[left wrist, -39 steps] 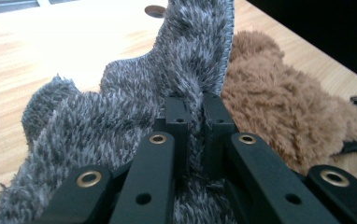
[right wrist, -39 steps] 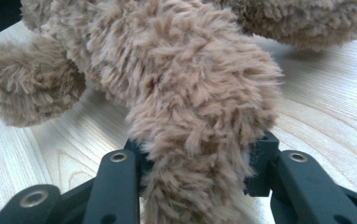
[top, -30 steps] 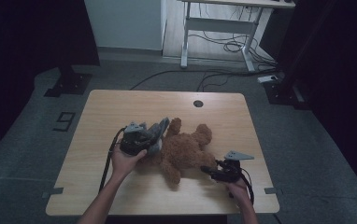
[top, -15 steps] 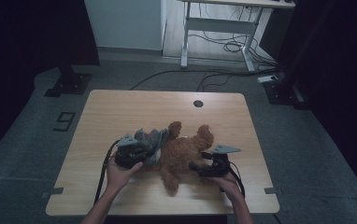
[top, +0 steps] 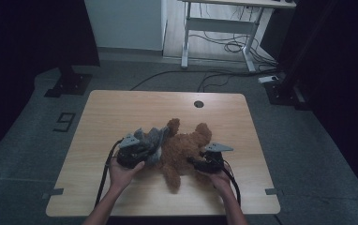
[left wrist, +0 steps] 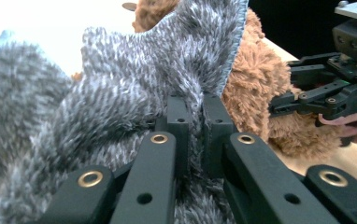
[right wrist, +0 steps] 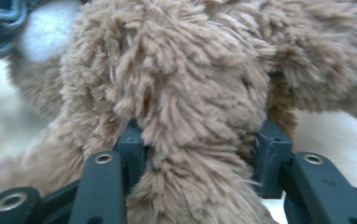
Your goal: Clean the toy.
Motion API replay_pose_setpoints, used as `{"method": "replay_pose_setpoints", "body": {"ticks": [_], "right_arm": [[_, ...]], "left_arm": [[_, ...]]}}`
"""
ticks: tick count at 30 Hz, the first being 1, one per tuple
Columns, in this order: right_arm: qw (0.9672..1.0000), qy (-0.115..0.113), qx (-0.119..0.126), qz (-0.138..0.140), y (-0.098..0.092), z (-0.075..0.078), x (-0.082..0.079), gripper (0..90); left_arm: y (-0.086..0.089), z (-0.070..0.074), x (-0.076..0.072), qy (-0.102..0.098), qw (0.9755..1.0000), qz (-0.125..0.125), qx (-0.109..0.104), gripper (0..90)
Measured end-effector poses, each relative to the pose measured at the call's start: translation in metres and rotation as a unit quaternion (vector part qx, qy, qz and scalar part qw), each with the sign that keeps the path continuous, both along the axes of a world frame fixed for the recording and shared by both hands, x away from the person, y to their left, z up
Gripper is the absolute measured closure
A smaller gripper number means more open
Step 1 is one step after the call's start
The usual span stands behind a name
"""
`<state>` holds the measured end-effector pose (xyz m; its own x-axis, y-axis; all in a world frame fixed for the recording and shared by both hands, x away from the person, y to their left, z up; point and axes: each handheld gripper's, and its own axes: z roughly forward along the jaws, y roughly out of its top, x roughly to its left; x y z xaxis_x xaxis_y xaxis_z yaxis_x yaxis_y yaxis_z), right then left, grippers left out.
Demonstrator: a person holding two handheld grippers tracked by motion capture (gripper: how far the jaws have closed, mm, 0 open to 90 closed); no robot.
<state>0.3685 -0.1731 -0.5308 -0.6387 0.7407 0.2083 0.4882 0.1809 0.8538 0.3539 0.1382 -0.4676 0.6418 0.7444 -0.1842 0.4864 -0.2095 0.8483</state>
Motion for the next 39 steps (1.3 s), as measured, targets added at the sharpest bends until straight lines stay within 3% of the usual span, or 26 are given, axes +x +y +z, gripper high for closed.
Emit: {"method": "replay_pose_setpoints", "body": {"ticks": [4, 7, 13, 15, 18, 23, 25, 28, 32, 36, 39], "right_arm": [[0.9992, -0.019, -0.004, -0.034, -0.003, -0.001, 0.013, 53.0], [0.9992, -0.017, 0.006, -0.035, -0.007, -0.003, 0.020, 53.0], [0.9998, -0.012, 0.006, -0.016, -0.010, -0.003, 0.016, 52.8], [0.9999, -0.012, 0.006, -0.010, -0.011, -0.004, 0.014, 52.8], [0.9998, -0.017, 0.005, 0.000, -0.012, -0.006, 0.009, 52.8], [0.9999, -0.015, 0.004, 0.005, -0.014, -0.007, 0.003, 52.8], [0.9998, -0.015, 0.009, 0.005, -0.014, -0.009, 0.003, 52.8], [0.9998, -0.010, 0.014, 0.006, -0.016, -0.009, 0.003, 52.9], [0.9999, -0.007, 0.010, 0.010, -0.017, -0.009, 0.002, 54.3], [0.9998, -0.005, 0.016, 0.014, -0.019, -0.010, 0.003, 55.6], [0.9997, -0.003, 0.017, 0.020, -0.020, -0.011, 0.002, 56.1]], "left_arm": [[-0.009, 0.003, 0.021, 0.009, 0.9999, 0.009, 0.000, 83.6], [-0.012, 0.005, 0.027, 0.013, 0.9999, 0.009, 0.001, 83.6], [-0.015, 0.010, 0.022, 0.017, 0.9998, 0.002, 0.006, 83.5], [-0.021, 0.014, 0.016, 0.003, 0.9998, -0.001, 0.020, 83.4], [-0.036, 0.022, 0.009, -0.018, 0.9994, -0.018, 0.026, 83.5], [-0.079, 0.029, 0.007, -0.009, 0.9975, -0.069, 0.011, 83.6], [-0.100, 0.023, 0.006, 0.007, 0.9948, -0.099, 0.022, 83.5], [-0.123, 0.002, 0.010, 0.046, 0.9908, -0.112, 0.060, 83.3], [-0.112, -0.022, 0.019, 0.079, 0.9905, -0.106, 0.038, 83.4], [-0.101, -0.029, 0.014, 0.075, 0.9895, -0.104, 0.067, 83.5], [-0.091, -0.035, 0.011, 0.083, 0.9890, -0.100, 0.070, 83.5]]}}
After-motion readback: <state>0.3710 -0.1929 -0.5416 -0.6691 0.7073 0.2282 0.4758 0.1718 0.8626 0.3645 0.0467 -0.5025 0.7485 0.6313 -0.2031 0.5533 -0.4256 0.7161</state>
